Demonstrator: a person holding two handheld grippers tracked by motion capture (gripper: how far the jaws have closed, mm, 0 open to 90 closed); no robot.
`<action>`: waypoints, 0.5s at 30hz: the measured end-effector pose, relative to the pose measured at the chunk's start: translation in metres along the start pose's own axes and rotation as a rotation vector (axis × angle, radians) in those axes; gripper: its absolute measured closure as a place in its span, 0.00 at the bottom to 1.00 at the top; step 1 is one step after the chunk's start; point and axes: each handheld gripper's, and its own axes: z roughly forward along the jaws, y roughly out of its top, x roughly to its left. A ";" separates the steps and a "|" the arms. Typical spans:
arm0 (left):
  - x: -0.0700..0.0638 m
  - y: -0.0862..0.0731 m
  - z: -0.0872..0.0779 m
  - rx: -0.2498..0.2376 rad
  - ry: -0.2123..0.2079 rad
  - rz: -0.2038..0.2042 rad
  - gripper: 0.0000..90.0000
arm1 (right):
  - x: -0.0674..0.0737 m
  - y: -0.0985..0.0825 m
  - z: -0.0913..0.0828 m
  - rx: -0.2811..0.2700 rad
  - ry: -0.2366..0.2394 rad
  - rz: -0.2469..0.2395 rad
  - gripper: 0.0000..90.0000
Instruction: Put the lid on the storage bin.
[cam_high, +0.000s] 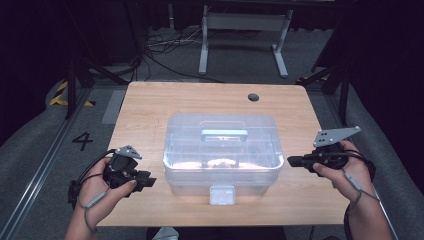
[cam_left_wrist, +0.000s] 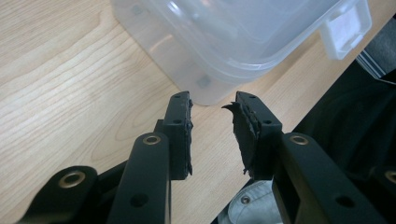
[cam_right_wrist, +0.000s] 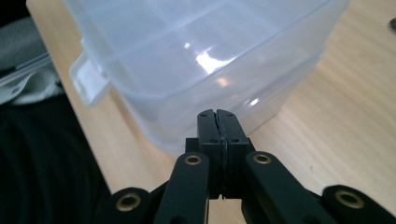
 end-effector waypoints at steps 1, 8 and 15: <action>0.000 -0.001 0.000 -0.003 0.003 -0.005 0.72 | -0.002 0.001 0.000 -0.019 -0.010 0.005 0.99; 0.006 -0.011 -0.004 -0.031 0.026 -0.052 0.67 | -0.024 0.000 0.005 -0.104 -0.107 0.077 0.93; 0.013 -0.016 -0.007 -0.071 0.053 -0.083 0.62 | -0.045 -0.009 0.009 -0.116 -0.166 0.137 0.87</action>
